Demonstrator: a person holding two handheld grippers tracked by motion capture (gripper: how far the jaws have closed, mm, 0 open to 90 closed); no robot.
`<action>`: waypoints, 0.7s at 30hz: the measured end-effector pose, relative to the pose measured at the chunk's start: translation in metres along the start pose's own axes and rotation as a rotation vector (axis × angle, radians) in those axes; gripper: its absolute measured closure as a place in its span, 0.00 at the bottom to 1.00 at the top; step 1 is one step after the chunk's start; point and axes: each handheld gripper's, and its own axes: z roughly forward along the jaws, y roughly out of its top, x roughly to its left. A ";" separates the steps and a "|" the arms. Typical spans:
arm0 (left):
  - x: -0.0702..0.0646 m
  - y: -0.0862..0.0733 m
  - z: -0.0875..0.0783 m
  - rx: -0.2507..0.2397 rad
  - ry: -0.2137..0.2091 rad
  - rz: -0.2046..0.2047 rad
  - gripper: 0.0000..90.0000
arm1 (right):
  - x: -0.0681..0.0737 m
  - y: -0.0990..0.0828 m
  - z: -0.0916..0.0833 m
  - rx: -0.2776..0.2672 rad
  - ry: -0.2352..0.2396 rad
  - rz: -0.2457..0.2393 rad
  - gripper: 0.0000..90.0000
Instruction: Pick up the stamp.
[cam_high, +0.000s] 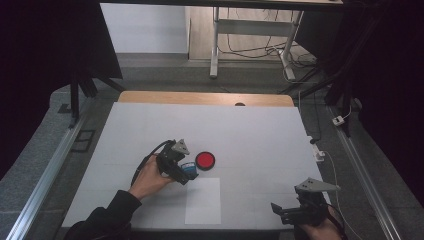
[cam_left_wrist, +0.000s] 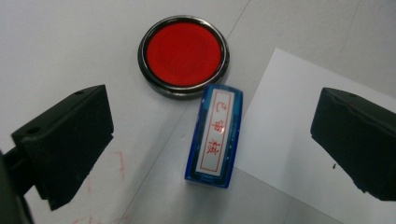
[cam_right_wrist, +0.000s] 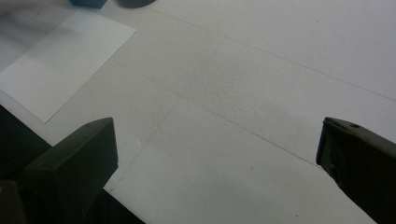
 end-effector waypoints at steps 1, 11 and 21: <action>0.000 -0.001 0.001 0.006 0.000 0.002 0.00 | 0.000 0.000 0.000 0.000 0.000 -0.001 0.00; 0.002 -0.004 0.002 0.019 0.003 0.039 0.14 | 0.000 0.000 0.000 0.005 -0.001 -0.005 0.00; 0.002 -0.004 -0.004 0.016 -0.018 0.078 0.50 | 0.001 0.000 0.001 0.009 0.000 -0.006 0.00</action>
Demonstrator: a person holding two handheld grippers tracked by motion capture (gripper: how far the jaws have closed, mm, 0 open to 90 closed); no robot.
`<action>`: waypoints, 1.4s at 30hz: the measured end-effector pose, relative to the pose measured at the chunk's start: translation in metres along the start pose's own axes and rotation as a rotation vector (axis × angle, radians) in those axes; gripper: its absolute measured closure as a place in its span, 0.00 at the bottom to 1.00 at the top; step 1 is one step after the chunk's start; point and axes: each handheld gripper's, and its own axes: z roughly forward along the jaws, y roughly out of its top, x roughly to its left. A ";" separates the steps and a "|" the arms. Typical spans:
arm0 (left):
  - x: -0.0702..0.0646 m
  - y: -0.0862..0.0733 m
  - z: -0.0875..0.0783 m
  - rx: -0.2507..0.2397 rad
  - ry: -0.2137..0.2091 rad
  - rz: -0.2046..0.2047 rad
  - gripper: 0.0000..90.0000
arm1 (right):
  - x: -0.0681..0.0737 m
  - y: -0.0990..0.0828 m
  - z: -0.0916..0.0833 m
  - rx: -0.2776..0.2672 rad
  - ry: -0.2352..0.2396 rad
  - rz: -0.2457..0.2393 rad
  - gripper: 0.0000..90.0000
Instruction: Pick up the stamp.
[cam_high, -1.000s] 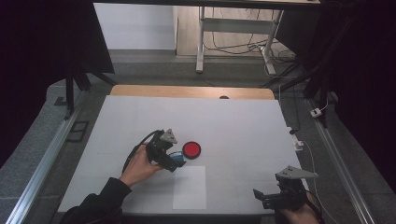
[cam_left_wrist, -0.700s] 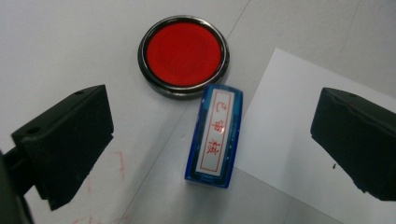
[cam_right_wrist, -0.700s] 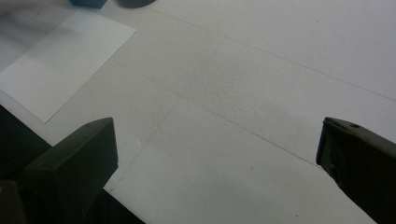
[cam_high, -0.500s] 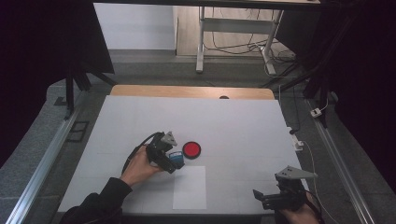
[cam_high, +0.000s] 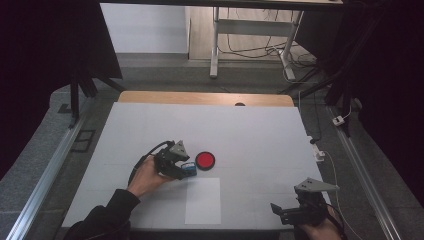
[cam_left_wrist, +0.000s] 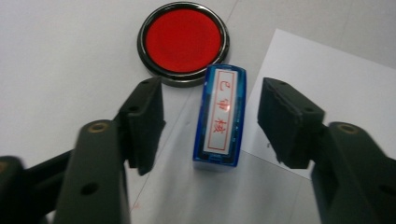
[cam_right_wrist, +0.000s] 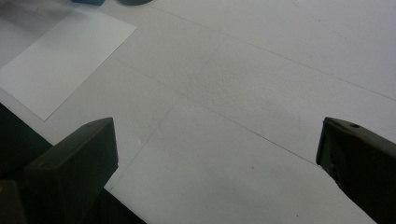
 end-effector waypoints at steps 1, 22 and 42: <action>0.000 0.000 0.000 -0.002 -0.003 0.005 0.52 | 0.000 0.000 0.000 0.000 0.000 -0.001 0.00; -0.001 0.001 0.001 0.015 -0.012 0.044 0.78 | 0.000 0.000 0.001 0.004 0.002 -0.006 0.00; -0.004 0.003 -0.015 -0.047 -0.009 0.039 0.78 | 0.000 0.000 0.000 0.005 0.010 -0.008 0.00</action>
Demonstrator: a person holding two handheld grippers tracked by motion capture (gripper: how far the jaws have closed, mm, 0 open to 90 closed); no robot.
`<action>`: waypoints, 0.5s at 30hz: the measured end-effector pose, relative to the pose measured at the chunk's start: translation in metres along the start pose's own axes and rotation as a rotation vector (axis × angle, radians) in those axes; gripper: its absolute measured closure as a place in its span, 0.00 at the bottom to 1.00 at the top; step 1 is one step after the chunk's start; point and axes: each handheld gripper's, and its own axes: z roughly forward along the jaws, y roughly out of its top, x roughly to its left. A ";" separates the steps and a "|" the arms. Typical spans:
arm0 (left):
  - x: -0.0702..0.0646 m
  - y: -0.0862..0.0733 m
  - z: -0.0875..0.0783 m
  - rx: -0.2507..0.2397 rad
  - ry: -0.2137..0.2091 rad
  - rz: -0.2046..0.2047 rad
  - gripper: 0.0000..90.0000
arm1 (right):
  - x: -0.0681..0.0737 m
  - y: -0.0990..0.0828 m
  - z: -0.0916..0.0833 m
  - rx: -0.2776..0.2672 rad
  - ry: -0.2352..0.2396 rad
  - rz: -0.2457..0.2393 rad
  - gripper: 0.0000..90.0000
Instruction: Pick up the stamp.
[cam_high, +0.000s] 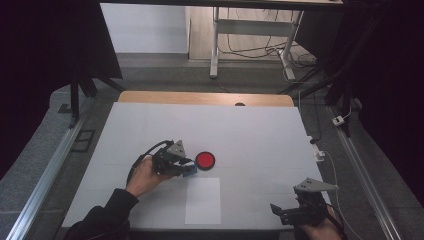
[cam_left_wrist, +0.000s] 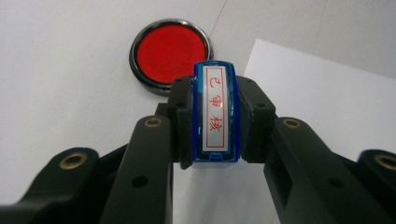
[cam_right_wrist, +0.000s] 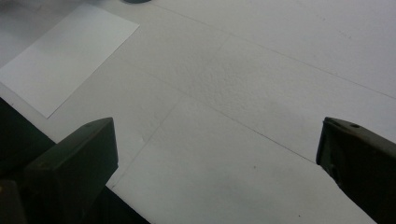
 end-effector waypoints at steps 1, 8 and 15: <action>0.000 0.000 -0.002 -0.006 0.003 0.002 0.78 | 0.000 0.000 0.000 0.001 0.002 0.000 0.00; -0.004 0.001 -0.011 -0.052 -0.001 0.001 0.78 | 0.000 0.000 0.000 0.005 0.008 0.003 0.00; -0.011 0.003 -0.019 -0.077 -0.024 -0.003 0.78 | 0.000 0.000 0.000 0.008 0.010 0.002 0.00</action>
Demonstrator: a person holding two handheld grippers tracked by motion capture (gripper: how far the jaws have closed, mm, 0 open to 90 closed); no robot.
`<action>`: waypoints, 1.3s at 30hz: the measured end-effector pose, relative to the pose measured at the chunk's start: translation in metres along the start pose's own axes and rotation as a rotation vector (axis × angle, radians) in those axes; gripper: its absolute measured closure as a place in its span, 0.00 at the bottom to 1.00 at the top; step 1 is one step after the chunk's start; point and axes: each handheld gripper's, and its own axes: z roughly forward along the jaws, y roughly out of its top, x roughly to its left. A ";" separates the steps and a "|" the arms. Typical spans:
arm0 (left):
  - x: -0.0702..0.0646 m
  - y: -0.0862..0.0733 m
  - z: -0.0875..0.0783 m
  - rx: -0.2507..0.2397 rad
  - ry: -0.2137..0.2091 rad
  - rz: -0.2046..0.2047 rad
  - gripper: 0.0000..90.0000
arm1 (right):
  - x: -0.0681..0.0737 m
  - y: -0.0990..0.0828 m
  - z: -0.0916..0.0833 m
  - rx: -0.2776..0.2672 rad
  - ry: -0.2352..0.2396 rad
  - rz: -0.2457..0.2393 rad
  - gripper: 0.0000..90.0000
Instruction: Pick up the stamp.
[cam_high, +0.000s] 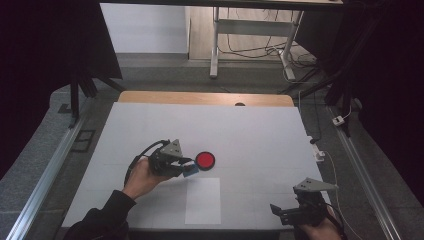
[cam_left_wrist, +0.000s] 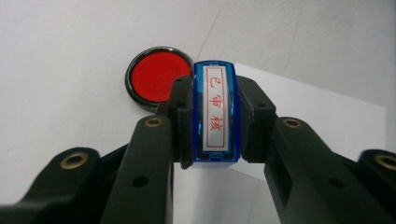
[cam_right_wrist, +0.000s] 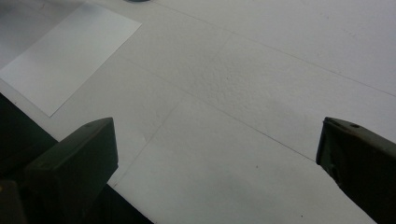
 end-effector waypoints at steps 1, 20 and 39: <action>-0.001 0.000 -0.001 -0.003 -0.002 -0.002 0.78 | 0.000 0.000 0.000 0.000 0.000 0.000 0.00; -0.018 0.006 -0.012 -0.091 -0.038 -0.040 0.78 | 0.000 0.000 0.000 0.001 0.008 -0.002 0.00; -0.030 0.013 -0.017 -0.188 -0.073 -0.038 0.78 | 0.000 0.000 0.000 -0.001 0.013 -0.003 0.00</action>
